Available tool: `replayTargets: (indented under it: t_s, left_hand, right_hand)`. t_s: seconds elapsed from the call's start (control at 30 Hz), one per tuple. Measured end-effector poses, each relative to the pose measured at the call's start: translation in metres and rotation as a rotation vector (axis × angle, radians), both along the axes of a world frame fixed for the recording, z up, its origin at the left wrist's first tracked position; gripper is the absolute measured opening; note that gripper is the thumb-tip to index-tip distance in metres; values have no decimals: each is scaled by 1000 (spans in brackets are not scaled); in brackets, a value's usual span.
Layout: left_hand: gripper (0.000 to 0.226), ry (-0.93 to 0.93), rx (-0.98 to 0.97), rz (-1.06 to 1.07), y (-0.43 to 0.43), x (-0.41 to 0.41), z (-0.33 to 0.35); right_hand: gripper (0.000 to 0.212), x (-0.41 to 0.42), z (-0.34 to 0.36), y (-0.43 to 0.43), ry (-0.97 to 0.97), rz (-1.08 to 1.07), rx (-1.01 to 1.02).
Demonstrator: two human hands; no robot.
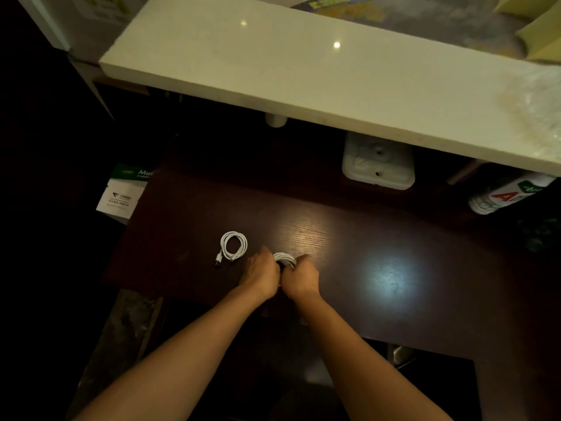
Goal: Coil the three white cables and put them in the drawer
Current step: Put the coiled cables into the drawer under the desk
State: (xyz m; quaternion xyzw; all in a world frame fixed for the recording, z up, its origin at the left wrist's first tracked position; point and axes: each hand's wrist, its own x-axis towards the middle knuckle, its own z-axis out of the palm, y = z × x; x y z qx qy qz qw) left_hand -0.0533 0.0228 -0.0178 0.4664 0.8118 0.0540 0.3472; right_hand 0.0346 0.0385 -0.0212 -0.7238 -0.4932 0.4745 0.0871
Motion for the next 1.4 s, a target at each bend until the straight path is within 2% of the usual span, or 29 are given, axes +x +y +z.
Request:
replayTargets:
  t_s: [0.07,0.2,0.27,0.37,0.43,0.53,0.6,0.73,0.9,1.0,1.03,1.1,1.17,1.27,1.33,1.4]
  left_hand:
    - [23,-182,31,115,-6,-7,6]
    - [25,-671,133,623,-8,-27,18]
    - [29,-812,217,827,-2,-40,24]
    - [29,-904,331,1021,3,-58,32]
    - [26,-811,310,925,2,-71,28]
    - [19,-361,158,418,3,-97,12]
    - [25,-146,76,210,5,-107,7]
    - [32,-39,57,88,8,-104,-5]
    - [45,28,29,216,11,-104,-15]
    - [39,111,-51,70,10,-107,-8]
    - [37,80,-67,25,10,-110,-7]
    - [29,-121,-94,-6,12,-121,-7]
    - [21,-403,-130,81,6,-130,-2]
    - [15,-710,-169,226,-7,-131,11]
    - [24,-912,-174,336,-15,-127,23]
    - [26,-1035,-143,453,-25,-124,27]
  right_hand:
    - [11,-11,8,-4,107,-75,-14]
    - [19,-47,25,-6,391,-234,-114]
    - [18,-69,32,-4,496,-344,-138]
    - [19,-98,37,3,625,-462,-196]
    - [21,-109,32,9,523,-386,-191]
    - [22,-113,16,16,233,-82,-134]
    - [14,-112,8,19,67,45,-72]
    - [28,-116,-11,23,-64,36,42]
    - [21,-116,-26,25,-172,166,57]
    - [25,-115,-23,24,-183,281,17]
    - [27,-115,-19,23,-175,303,5]
    - [27,-110,-9,20,-73,286,-16]
    - [22,-102,7,14,152,207,-98]
    - [22,-89,37,-3,468,110,-256]
    - [21,-84,48,-11,572,45,-326]
    - [18,-81,50,-17,584,-32,-349]
